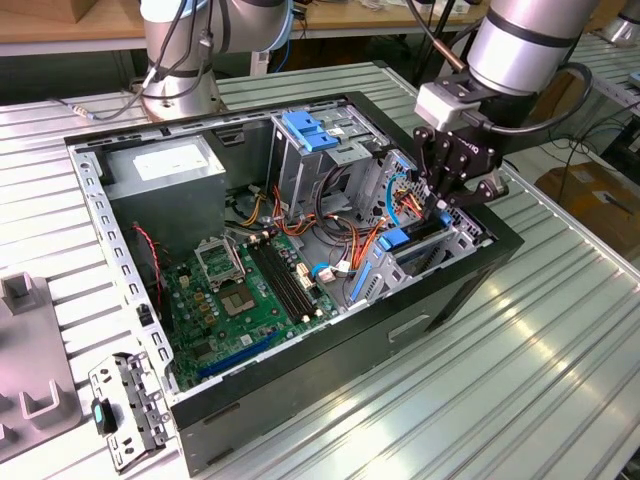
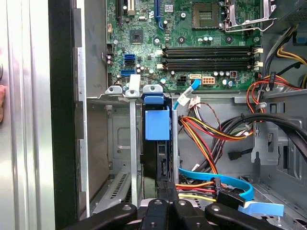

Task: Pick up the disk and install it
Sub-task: 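Insert the first disk wire, then insert the second disk wire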

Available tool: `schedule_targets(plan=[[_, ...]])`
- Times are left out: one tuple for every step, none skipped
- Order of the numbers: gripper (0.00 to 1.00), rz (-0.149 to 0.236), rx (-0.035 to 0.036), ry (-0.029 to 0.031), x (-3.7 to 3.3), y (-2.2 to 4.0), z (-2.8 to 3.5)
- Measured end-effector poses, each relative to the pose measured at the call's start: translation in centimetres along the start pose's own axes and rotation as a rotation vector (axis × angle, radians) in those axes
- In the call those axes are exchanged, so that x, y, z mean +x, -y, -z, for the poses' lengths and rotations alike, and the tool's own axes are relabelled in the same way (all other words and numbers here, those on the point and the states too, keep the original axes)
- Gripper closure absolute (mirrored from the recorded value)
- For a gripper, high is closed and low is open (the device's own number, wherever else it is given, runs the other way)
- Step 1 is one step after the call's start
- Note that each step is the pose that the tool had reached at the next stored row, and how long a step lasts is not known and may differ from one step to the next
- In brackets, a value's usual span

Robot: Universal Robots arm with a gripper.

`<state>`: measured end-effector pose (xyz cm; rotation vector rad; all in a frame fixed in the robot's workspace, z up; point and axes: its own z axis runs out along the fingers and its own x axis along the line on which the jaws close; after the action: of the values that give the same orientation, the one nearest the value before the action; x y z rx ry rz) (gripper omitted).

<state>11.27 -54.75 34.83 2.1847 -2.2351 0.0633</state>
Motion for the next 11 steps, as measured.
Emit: schedule_targets(plan=[[0.89,0.0,0.0,0.0,0.0,0.0,0.0],[0.89,0.0,0.0,0.0001,0.0,0.0,0.0],[0.89,0.0,0.0,0.0001,0.0,0.0,0.0],[0.89,0.0,0.0,0.0001,0.0,0.0,0.01],[0.89,0.0,0.0,0.0001,0.0,0.0,0.0],[0.89,0.0,0.0,0.0001,0.0,0.0,0.0],[0.89,0.0,0.0,0.0001,0.0,0.0,0.0],[0.89,0.0,0.0,0.0002,0.0,0.0,0.0],[0.89,0.0,0.0,0.0002,0.0,0.0,0.0],[0.89,0.0,0.0,0.0002,0.0,0.0,0.0],[0.89,0.0,0.0,0.0002,0.0,-0.01,0.0]])
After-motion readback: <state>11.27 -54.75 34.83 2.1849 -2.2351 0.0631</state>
